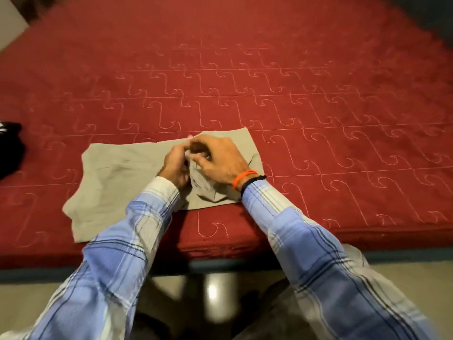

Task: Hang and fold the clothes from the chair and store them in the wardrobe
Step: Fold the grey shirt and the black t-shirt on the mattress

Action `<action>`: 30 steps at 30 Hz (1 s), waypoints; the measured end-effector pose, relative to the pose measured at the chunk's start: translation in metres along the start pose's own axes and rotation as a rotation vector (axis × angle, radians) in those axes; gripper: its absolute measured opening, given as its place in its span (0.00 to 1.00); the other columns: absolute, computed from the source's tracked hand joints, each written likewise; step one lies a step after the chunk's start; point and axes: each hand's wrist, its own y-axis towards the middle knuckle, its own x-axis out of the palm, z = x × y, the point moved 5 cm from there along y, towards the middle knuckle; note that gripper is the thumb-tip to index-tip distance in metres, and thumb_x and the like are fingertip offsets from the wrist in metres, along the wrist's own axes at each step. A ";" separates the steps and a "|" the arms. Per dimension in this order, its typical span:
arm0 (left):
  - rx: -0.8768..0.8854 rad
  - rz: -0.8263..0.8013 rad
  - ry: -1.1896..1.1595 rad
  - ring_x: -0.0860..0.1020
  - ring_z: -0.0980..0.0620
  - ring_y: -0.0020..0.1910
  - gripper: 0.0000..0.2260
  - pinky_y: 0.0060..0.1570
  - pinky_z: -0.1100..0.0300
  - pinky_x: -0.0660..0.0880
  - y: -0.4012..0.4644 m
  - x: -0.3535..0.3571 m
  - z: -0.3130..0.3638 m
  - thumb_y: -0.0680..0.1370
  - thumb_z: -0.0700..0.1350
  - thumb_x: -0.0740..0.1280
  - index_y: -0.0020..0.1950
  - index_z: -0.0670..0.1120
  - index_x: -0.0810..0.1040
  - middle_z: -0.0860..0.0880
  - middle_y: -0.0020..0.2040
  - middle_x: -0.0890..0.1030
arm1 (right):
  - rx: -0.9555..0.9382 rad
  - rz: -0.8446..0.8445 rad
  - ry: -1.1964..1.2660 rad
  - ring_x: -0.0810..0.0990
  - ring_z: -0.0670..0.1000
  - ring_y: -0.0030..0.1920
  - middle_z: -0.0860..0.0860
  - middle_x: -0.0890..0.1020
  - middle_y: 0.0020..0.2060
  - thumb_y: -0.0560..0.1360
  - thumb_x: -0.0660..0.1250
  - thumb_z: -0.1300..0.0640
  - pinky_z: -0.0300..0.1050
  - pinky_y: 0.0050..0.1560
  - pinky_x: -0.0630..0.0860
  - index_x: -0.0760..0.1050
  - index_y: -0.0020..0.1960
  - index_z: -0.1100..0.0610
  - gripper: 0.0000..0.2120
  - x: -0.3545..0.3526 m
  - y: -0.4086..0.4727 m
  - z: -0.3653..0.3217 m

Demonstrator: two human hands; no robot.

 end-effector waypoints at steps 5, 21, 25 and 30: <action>0.280 0.462 0.491 0.82 0.46 0.51 0.13 0.49 0.58 0.78 -0.006 -0.020 0.019 0.71 0.44 0.73 0.54 0.46 0.80 0.47 0.43 0.83 | 0.109 0.415 0.042 0.80 0.46 0.42 0.51 0.84 0.46 0.77 0.65 0.62 0.39 0.47 0.77 0.79 0.54 0.58 0.08 -0.033 -0.027 0.038; 0.382 0.530 0.531 0.79 0.50 0.51 0.15 0.55 0.61 0.77 0.021 0.004 0.042 0.70 0.39 0.71 0.54 0.52 0.74 0.54 0.45 0.78 | 0.174 0.196 -0.156 0.77 0.55 0.51 0.56 0.75 0.56 0.78 0.67 0.53 0.49 0.54 0.76 0.75 0.61 0.62 0.16 0.013 -0.053 0.100; 0.297 0.380 0.422 0.79 0.47 0.57 0.28 0.61 0.52 0.76 0.036 -0.008 0.040 0.66 0.39 0.69 0.66 0.51 0.72 0.50 0.55 0.81 | 0.185 0.091 -0.234 0.72 0.54 0.60 0.53 0.70 0.62 0.74 0.67 0.38 0.49 0.57 0.74 0.71 0.68 0.57 0.30 0.017 -0.053 0.100; 0.519 0.435 0.720 0.80 0.50 0.54 0.22 0.58 0.58 0.75 -0.016 -0.007 0.037 0.72 0.40 0.70 0.66 0.48 0.72 0.52 0.53 0.80 | 0.226 0.028 -0.321 0.69 0.55 0.66 0.50 0.65 0.70 0.69 0.65 0.29 0.53 0.61 0.73 0.66 0.72 0.53 0.40 0.020 -0.051 0.097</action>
